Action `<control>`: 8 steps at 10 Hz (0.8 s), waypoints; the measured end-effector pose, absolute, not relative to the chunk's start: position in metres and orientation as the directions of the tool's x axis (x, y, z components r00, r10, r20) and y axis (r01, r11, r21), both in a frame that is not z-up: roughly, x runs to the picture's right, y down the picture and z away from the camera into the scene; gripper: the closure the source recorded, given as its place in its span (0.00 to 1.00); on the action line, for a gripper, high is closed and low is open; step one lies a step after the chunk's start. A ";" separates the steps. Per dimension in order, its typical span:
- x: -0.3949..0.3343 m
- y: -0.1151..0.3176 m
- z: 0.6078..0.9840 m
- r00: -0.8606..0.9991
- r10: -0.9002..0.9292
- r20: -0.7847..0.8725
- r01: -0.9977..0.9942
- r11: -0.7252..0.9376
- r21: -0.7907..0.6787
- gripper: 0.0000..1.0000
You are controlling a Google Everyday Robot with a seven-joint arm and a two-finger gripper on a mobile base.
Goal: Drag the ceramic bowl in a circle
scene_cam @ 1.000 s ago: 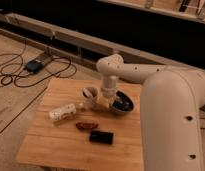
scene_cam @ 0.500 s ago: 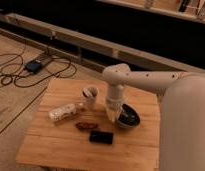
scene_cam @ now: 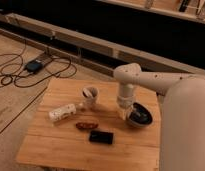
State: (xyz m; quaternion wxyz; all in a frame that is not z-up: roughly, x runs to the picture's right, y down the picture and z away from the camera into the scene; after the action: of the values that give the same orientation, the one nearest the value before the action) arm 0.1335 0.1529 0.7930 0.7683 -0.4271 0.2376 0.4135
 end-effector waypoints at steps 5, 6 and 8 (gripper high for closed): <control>0.124 0.118 0.824 0.550 0.512 -0.660 -0.835 0.329 -0.442 0.95; 0.121 0.115 0.825 0.562 0.520 -0.643 -0.827 0.336 -0.451 0.85; 0.121 0.114 0.824 0.565 0.522 -0.639 -0.825 0.337 -0.454 0.79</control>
State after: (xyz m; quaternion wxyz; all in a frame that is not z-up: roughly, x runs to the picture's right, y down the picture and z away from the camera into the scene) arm 0.1205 0.1139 0.8245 0.7942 -0.3895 0.1941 0.4241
